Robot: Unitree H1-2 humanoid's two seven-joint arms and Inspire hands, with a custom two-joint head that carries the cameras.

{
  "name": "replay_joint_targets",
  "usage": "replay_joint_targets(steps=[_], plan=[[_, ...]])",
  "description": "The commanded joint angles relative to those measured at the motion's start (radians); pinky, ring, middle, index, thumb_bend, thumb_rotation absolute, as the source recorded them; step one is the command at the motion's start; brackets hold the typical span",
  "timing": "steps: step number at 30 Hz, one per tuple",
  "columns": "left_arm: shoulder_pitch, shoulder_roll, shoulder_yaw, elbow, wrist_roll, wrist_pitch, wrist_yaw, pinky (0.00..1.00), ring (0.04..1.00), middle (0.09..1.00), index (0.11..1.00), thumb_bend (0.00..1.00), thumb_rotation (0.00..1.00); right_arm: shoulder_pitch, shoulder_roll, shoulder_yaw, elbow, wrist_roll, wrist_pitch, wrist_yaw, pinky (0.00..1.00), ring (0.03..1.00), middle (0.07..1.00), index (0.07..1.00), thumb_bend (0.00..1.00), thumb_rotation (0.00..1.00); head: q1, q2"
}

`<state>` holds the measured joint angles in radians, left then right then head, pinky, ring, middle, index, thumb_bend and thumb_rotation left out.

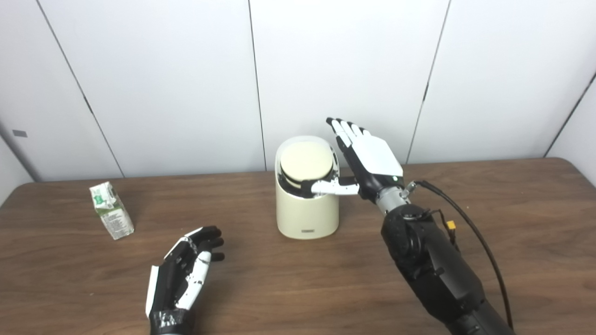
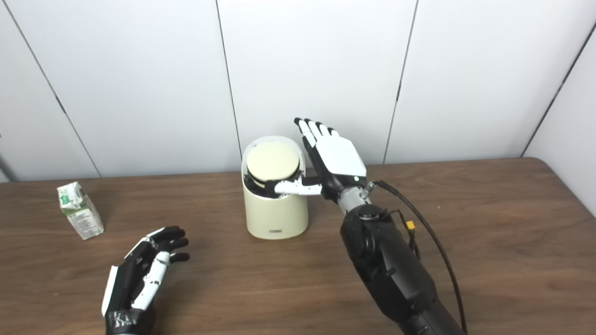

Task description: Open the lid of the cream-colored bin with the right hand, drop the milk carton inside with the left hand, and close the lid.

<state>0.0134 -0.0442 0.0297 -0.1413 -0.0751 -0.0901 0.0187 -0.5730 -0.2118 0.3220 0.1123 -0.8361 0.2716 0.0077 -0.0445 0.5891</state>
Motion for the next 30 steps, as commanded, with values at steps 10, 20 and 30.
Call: replay_joint_targets(steps=[10, 20, 30], plan=[[-0.027, -0.006, -0.005, 0.003, 0.013, -0.046, -0.001, 0.60, 0.699, 0.714, 0.700, 0.32, 0.41, 0.032, 0.009, -0.093, -0.190, 0.100, -0.049, -0.041, 1.00, 1.000, 1.000, 1.000, 0.88, 1.00, 0.000, -0.004], [-0.030, -0.008, -0.003, -0.002, 0.008, -0.040, 0.001, 0.61, 0.696, 0.710, 0.697, 0.31, 0.39, 0.261, 0.052, -0.185, -0.322, 0.244, -0.159, -0.123, 0.97, 1.000, 1.000, 1.000, 0.80, 0.97, 0.006, -0.006], [-0.029, 0.004, 0.001, -0.014, 0.006, -0.032, -0.004, 0.61, 0.702, 0.718, 0.706, 0.31, 0.40, 0.521, 0.139, -0.248, -0.340, 0.322, -0.351, -0.280, 0.58, 0.718, 0.755, 0.752, 0.23, 0.37, 0.008, 0.001]])
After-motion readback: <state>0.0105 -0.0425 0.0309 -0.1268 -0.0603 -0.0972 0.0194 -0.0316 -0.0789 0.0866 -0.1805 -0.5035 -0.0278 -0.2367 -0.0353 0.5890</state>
